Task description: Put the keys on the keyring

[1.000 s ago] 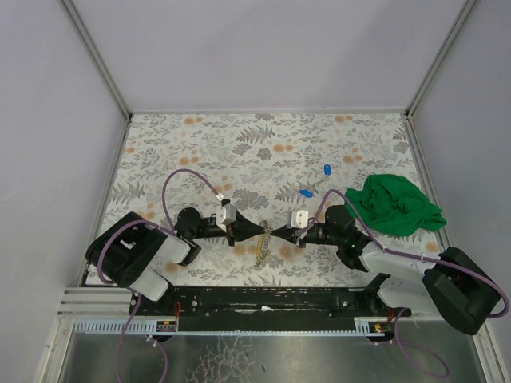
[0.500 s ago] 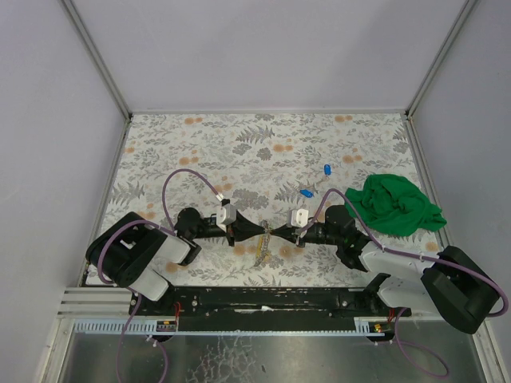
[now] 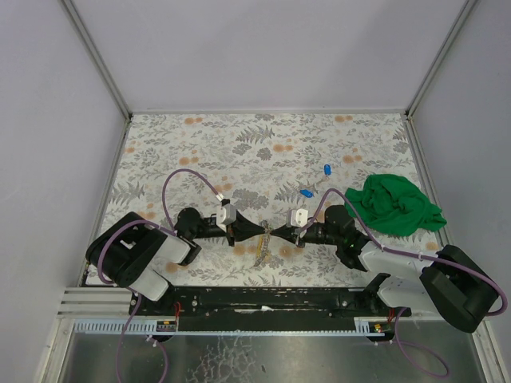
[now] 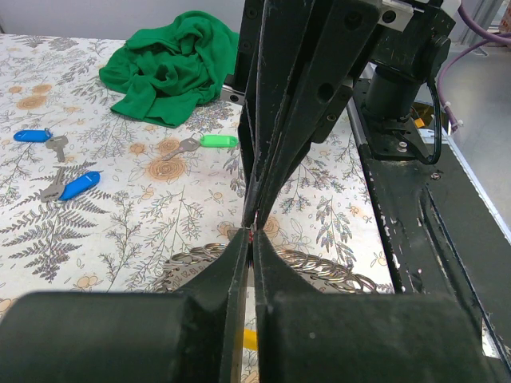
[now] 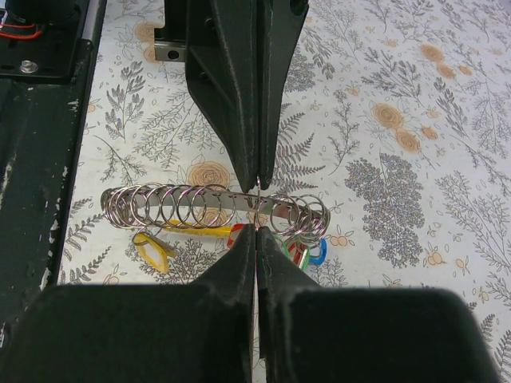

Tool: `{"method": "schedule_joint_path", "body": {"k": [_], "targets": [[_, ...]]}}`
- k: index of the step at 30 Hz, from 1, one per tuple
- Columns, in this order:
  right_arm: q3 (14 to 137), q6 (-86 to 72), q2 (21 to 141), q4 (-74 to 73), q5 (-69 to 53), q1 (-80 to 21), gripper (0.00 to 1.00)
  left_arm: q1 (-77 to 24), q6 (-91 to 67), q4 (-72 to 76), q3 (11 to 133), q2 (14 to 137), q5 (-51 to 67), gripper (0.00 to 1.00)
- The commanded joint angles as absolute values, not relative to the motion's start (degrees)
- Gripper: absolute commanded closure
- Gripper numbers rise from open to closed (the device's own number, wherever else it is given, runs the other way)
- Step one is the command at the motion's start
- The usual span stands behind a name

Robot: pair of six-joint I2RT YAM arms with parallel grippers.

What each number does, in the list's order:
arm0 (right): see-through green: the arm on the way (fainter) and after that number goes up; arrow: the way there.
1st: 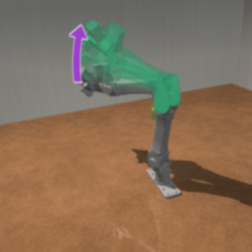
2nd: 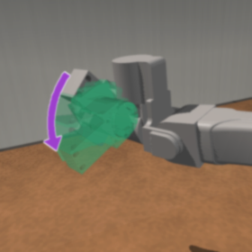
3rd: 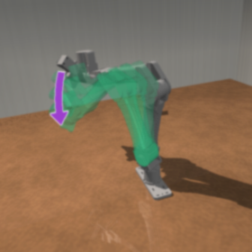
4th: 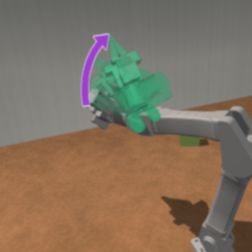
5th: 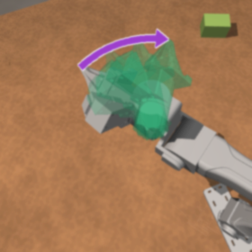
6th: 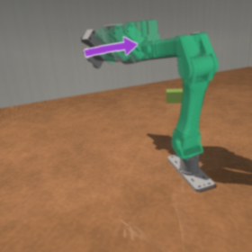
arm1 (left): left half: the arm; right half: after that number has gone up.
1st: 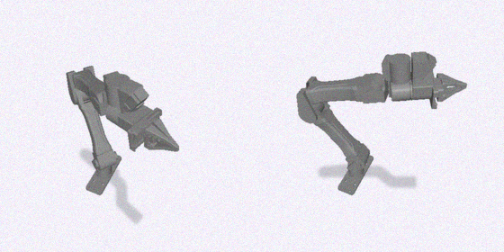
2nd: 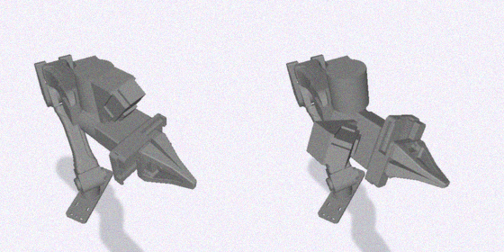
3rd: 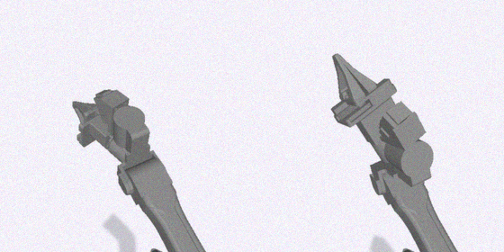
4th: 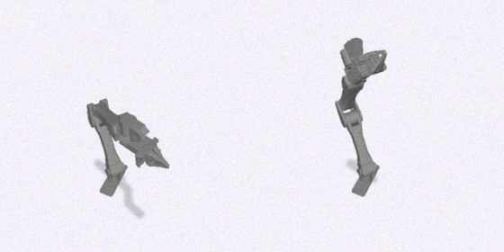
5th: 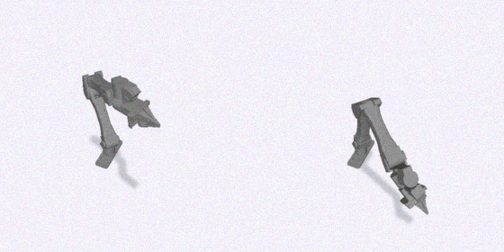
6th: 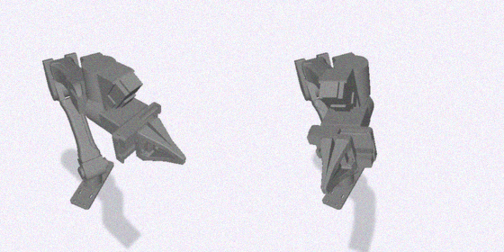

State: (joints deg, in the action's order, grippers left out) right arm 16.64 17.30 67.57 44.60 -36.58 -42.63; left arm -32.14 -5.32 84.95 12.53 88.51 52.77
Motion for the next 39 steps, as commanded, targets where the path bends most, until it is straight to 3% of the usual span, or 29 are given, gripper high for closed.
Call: {"method": "schedule_joint_path", "body": {"k": [1,39], "targets": [[18.1,16.5,67.7,49.3,-36.8,-42.3,1.0,-31.8,-5.2,91.0,14.0,88.5,53.3,1.0],[18.3,15.8,67.6,47.3,-37.8,-42.4,1.0,-31.8,-4.4,90.9,13.3,87.9,51.6,1.0]]}}
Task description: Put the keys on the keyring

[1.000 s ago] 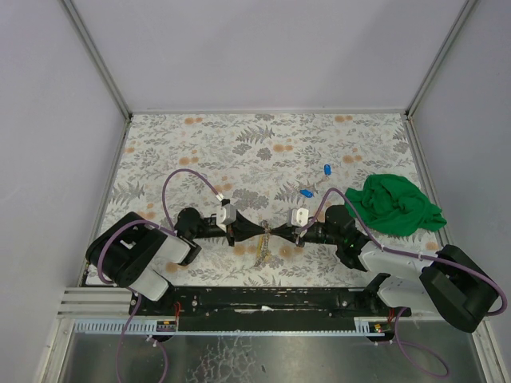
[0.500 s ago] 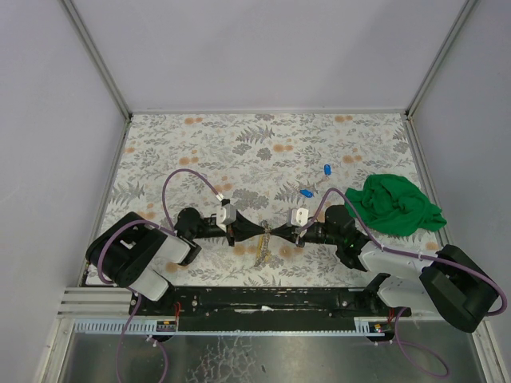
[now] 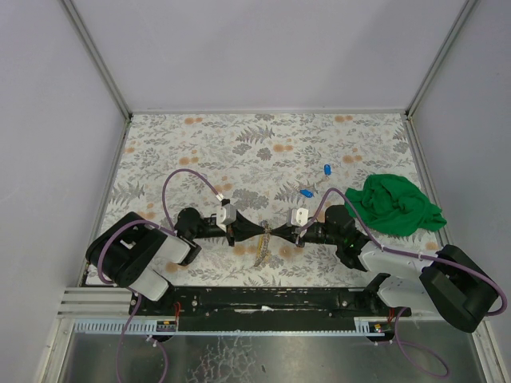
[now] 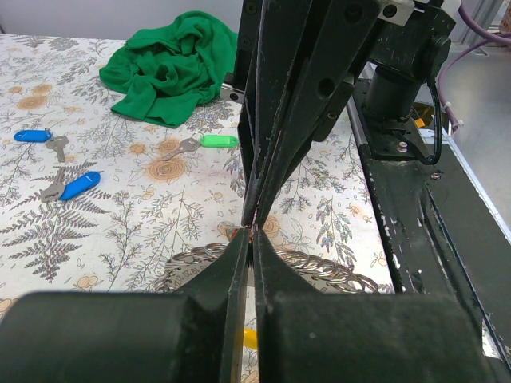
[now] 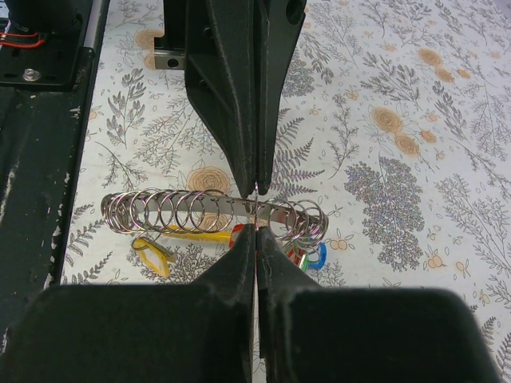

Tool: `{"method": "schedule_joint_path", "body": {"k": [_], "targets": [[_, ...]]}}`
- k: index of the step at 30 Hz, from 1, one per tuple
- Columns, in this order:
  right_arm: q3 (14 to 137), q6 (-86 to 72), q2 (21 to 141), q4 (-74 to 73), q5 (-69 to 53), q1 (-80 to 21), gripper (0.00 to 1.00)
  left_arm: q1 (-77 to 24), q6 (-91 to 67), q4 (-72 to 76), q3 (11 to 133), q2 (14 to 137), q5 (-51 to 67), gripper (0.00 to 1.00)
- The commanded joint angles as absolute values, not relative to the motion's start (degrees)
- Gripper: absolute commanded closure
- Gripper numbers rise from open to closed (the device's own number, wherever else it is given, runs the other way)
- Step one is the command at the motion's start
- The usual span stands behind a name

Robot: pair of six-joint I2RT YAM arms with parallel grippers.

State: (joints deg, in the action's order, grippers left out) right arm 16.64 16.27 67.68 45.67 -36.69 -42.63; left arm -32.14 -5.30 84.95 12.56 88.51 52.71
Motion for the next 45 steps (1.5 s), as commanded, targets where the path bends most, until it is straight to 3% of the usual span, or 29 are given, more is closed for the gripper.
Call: {"method": "schedule_joint_path", "body": {"k": [1,45], "targets": [[18.2,15.8,67.5,47.0,-37.6,-42.4,1.0,-31.8,-4.2,90.8,13.2,87.8,51.5,1.0],[18.2,14.1,67.9,49.4,-36.2,-42.4,1.0,-31.9,-4.5,90.8,13.3,87.9,51.7,1.0]]}}
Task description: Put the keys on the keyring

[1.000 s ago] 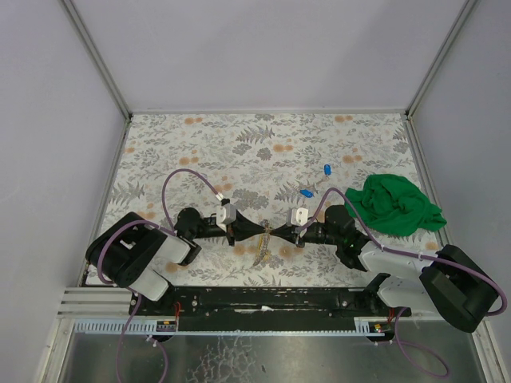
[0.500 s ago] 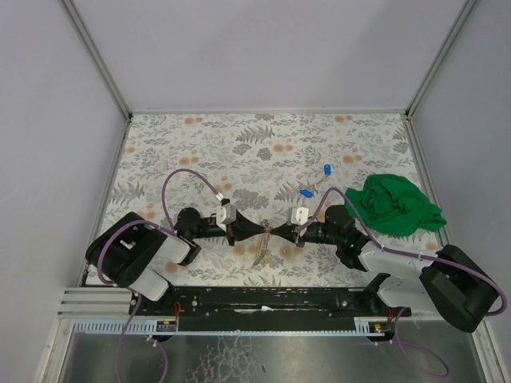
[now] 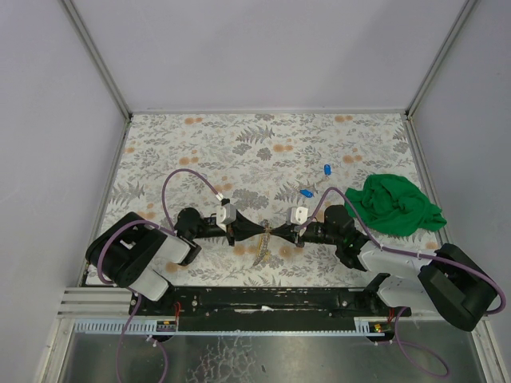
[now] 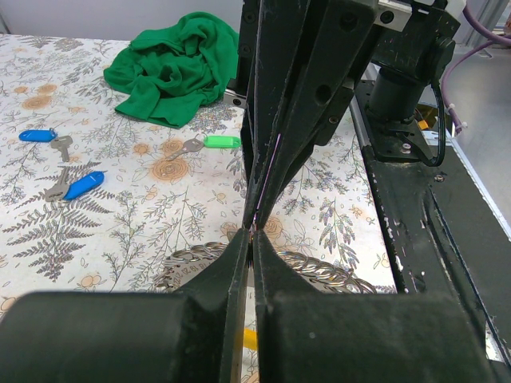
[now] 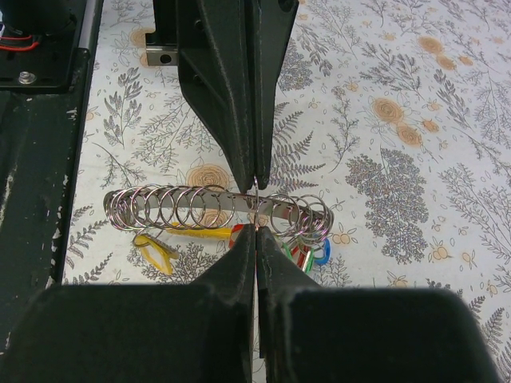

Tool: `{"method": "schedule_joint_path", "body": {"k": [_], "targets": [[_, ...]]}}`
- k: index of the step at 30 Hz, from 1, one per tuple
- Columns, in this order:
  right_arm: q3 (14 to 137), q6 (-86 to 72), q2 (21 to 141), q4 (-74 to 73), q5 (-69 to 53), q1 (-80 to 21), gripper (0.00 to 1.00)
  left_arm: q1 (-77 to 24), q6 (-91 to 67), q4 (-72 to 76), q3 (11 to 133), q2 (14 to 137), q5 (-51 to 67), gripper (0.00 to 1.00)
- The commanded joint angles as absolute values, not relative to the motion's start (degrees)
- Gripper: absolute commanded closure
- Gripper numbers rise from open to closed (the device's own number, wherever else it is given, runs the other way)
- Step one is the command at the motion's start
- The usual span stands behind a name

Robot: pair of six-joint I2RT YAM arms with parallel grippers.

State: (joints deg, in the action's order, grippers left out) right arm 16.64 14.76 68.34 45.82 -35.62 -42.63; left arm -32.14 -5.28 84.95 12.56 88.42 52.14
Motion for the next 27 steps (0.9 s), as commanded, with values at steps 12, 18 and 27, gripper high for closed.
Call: {"method": "schedule_joint_path", "body": {"k": [12,18,27], "targets": [[18.2,13.6,67.9,50.3,-36.6,-42.4,1.0,-31.9,-4.5,90.7,13.5,88.2,51.7,1.0],[18.1,13.2,68.1,50.7,-36.7,-42.4,1.0,-31.9,-4.7,90.7,13.5,88.4,51.9,1.0],[18.1,13.8,67.6,48.9,-36.0,-42.4,1.0,-31.9,-4.0,90.7,12.9,87.6,50.6,1.0]]}}
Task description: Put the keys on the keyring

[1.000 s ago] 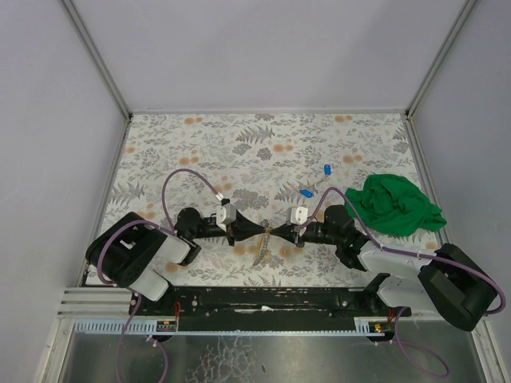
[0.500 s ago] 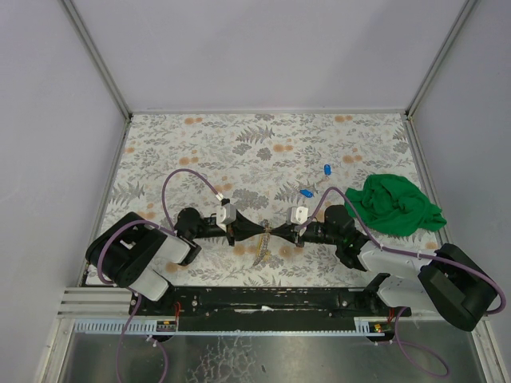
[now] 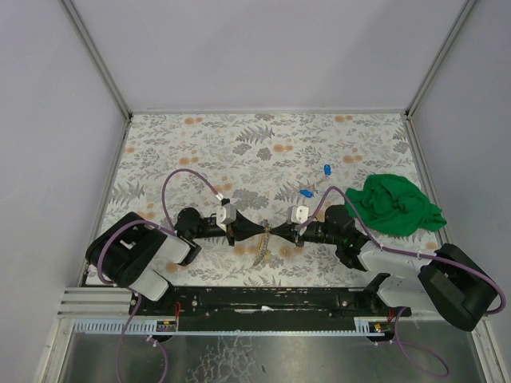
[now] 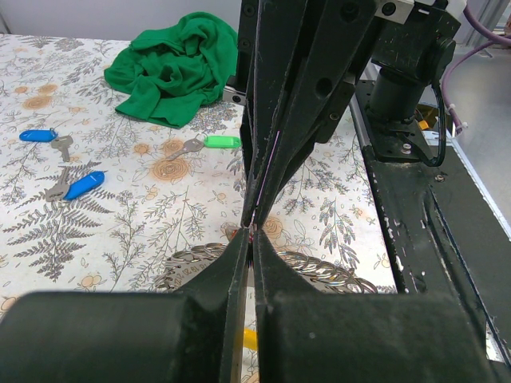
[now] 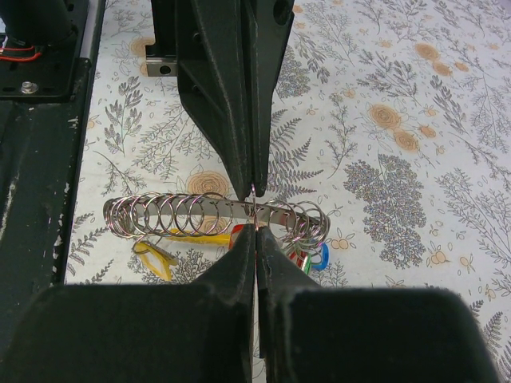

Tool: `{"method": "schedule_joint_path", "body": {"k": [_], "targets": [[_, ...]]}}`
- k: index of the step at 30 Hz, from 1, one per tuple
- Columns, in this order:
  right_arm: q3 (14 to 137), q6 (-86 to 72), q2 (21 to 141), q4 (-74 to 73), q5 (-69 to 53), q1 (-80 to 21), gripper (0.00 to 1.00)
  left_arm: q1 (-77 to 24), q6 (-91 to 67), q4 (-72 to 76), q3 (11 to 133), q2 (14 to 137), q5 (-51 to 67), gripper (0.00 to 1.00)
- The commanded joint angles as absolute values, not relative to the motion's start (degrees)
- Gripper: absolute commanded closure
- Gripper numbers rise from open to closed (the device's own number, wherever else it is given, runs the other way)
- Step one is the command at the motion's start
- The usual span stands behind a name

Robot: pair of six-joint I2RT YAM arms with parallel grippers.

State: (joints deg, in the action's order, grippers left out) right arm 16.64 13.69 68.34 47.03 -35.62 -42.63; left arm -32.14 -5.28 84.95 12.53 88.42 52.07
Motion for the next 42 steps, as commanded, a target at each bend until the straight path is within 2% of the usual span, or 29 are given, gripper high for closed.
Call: {"method": "schedule_joint_path", "body": {"k": [1,42], "targets": [[18.3,13.8,67.6,48.7,-36.1,-42.4,1.0,-31.9,-4.0,90.7,12.9,87.6,50.5,1.0],[18.5,12.8,68.3,49.4,-34.4,-42.4,1.0,-31.9,-3.2,89.3,12.8,86.9,50.0,1.0]]}}
